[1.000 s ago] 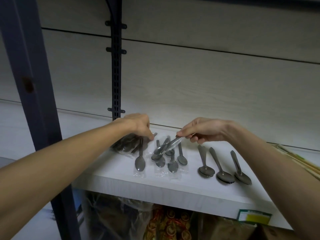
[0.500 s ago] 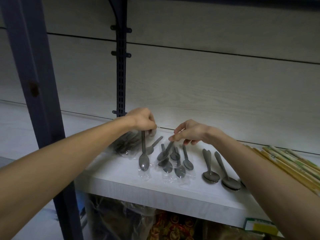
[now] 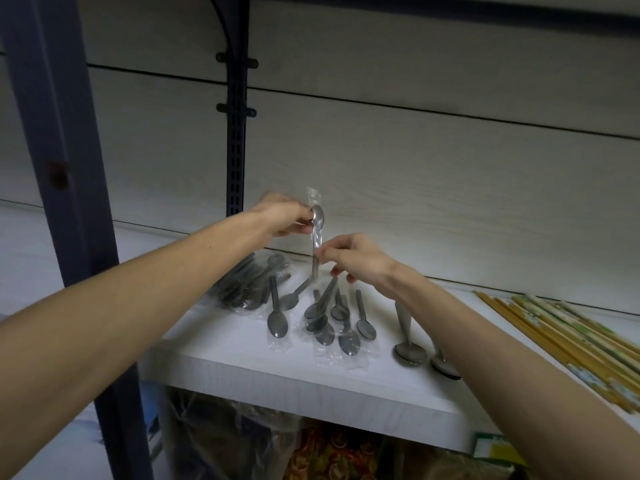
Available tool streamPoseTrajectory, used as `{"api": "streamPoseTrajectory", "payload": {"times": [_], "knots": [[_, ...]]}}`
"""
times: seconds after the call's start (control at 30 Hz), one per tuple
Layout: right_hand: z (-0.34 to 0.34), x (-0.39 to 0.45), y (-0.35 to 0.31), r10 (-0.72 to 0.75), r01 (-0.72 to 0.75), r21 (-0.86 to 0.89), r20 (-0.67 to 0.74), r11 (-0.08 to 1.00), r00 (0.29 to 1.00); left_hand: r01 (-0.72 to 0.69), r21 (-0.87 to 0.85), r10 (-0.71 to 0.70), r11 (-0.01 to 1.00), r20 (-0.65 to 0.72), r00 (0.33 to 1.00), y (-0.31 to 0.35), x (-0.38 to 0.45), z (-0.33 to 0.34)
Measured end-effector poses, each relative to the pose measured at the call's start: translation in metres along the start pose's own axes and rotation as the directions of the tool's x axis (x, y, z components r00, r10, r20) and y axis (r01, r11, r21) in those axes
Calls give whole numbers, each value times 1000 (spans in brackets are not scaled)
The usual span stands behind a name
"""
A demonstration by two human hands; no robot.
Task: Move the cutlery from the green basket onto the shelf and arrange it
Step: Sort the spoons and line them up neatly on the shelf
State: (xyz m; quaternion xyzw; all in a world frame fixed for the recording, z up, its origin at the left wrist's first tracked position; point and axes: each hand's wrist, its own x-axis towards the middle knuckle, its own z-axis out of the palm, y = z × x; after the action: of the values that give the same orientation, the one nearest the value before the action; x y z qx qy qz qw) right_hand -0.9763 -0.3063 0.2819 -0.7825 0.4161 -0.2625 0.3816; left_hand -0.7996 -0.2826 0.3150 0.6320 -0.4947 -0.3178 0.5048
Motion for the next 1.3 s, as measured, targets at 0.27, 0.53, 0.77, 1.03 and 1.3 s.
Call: {"api": "streamPoseTrajectory", "payload": {"times": [0.27, 0.53, 0.77, 1.03, 1.3], "knots": [[-15, -9, 8, -64, 69, 48, -92, 996, 994, 0, 232, -31, 973, 132, 991, -5, -7, -13], [-25, -9, 37, -312, 266, -294, -123, 918, 942, -94, 814, -129, 573, 204, 970, -23, -22, -13], [-20, -17, 35, -278, 260, -257, -33, 931, 960, -123, 916, -61, 381, 158, 986, -29, -31, 7], [-1, -15, 32, -246, 201, -372, -77, 906, 966, -64, 922, -122, 381, 118, 985, -20, -33, 7], [21, -9, 32, -135, 178, -489, 122, 854, 983, -30, 782, -142, 623, 151, 978, -22, -28, -2]]}}
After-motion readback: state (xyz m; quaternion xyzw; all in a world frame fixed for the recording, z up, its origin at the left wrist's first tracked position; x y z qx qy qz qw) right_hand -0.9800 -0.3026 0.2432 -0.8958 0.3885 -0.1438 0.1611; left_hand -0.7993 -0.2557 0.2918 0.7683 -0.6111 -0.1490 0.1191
